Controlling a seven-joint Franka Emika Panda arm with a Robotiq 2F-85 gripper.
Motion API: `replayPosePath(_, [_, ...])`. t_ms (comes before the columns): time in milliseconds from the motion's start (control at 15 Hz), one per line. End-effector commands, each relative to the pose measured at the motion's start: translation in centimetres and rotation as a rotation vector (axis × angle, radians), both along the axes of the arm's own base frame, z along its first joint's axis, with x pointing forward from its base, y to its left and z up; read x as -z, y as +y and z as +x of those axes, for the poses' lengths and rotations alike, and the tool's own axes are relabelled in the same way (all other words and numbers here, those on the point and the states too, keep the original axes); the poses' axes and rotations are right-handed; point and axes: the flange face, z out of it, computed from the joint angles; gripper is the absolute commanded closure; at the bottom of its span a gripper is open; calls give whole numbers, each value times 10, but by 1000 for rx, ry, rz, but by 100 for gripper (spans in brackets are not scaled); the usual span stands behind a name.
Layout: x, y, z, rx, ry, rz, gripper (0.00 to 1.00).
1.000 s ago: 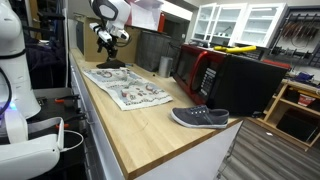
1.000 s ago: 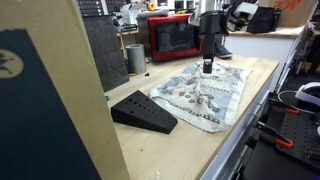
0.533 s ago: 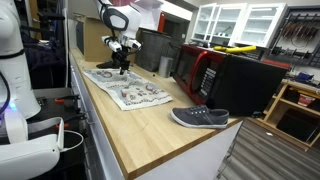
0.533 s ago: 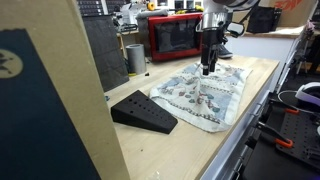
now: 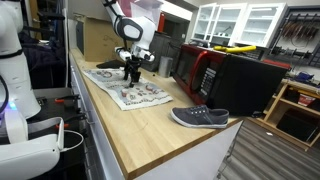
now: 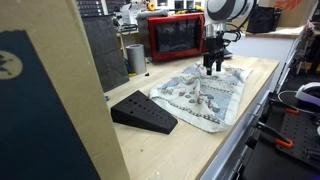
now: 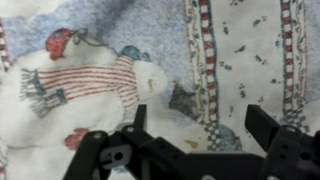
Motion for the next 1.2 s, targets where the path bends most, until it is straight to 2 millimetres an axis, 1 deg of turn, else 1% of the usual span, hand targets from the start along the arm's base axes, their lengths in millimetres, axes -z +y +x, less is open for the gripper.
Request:
replayPosePath(0, [-5, -42, 17, 76, 58, -7, 0])
replayPosePath(67, [-5, -53, 20, 98, 64, -3, 4])
replayPosePath(133, [-10, -64, 25, 124, 50, -3, 28])
replayPosePath(267, [-13, -78, 35, 162, 15, -12, 31])
replayPosePath(333, [-11, -81, 38, 169, 13, -10, 40])
replayPosePath(467, [-13, -81, 45, 179, -11, -12, 56])
replayPosePath(600, [-13, -74, 53, 190, -44, -8, 69])
replayPosePath(800, [-11, -57, 67, 220, -121, -7, 93])
replayPosePath(867, [-11, -52, 71, 230, -145, -10, 99])
replayPosePath(1000, [-13, -43, 82, 244, -199, -36, 100])
replayPosePath(1133, [-18, -43, 91, 269, -237, -58, 100])
